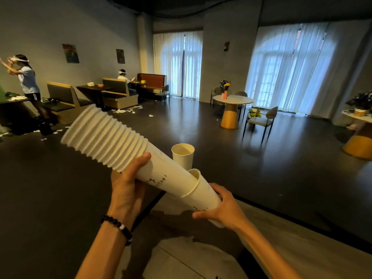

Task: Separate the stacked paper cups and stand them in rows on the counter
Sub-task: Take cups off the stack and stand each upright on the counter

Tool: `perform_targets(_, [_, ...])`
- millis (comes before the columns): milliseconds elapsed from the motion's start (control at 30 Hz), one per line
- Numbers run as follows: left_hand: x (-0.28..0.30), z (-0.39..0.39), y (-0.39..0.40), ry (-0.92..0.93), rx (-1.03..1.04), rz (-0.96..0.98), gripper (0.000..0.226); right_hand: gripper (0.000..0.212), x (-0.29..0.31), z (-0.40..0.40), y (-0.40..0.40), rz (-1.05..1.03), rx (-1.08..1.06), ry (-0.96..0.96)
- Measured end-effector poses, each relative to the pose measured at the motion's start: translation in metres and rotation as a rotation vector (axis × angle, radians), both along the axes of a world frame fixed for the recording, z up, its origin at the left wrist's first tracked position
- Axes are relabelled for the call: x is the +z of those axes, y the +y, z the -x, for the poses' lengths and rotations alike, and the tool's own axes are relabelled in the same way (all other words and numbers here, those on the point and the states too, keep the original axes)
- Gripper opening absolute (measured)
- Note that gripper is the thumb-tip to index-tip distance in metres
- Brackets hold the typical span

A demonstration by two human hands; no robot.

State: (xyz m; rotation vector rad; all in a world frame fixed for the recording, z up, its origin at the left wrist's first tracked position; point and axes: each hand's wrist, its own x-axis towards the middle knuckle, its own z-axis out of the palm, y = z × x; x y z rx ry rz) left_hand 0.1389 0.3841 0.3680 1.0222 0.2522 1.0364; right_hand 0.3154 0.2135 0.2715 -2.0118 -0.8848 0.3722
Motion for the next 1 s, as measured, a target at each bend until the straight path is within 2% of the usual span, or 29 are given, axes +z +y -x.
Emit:
perform_targets(133, [0.007,0.009,0.026,-0.087,0.070,0.029,0.051,0.084,-0.008,-0.016,0.000,-0.182,-0.156,0.171])
perform_targets(267, [-0.005,0.013,0.041,-0.028,0.027,-0.056,0.056,0.087,-0.011,-0.040,0.018,-0.259,-0.340,0.241])
perform_targets(367, [-0.020,0.010,0.042,0.039,-0.001,-0.135,0.060,0.088,-0.012,-0.056,0.036,-0.185,-0.360,0.199])
perform_targets(600, [-0.050,-0.007,0.045,0.184,-0.066,-0.229,0.086,0.100,-0.023,-0.078,0.063,-0.195,-0.257,0.054])
perform_targets(767, [-0.055,-0.019,0.040,0.208,-0.099,-0.215,0.108,0.097,-0.033,-0.089,0.069,-0.136,-0.239,-0.037])
perform_targets(1000, [-0.061,-0.023,0.036,0.237,-0.121,-0.198,0.107,0.098,-0.052,-0.092,0.069,-0.066,-0.259,-0.060])
